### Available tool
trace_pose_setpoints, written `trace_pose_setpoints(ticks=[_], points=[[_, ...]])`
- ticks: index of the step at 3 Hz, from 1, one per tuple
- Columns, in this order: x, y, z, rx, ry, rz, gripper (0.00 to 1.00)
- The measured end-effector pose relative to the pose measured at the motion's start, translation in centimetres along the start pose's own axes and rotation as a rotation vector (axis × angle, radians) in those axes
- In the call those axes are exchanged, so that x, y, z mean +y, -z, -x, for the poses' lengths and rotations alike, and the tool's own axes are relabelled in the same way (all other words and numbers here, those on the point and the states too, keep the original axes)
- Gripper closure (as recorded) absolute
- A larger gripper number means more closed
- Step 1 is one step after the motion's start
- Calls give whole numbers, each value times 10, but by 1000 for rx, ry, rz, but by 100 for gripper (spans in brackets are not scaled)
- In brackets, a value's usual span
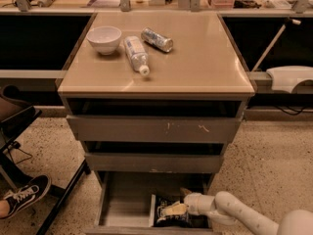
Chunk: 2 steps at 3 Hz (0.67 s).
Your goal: Pick blue chip bag from bottom drawer and place on counter
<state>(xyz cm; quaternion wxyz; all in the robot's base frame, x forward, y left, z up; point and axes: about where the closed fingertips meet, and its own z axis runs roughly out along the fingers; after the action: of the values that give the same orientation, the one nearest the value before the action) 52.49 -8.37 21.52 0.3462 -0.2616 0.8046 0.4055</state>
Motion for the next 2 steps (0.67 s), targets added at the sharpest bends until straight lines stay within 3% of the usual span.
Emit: trace_pose_setpoints(ticks=[2], points=[[-5, -16, -15, -38, -29, -24, 0]])
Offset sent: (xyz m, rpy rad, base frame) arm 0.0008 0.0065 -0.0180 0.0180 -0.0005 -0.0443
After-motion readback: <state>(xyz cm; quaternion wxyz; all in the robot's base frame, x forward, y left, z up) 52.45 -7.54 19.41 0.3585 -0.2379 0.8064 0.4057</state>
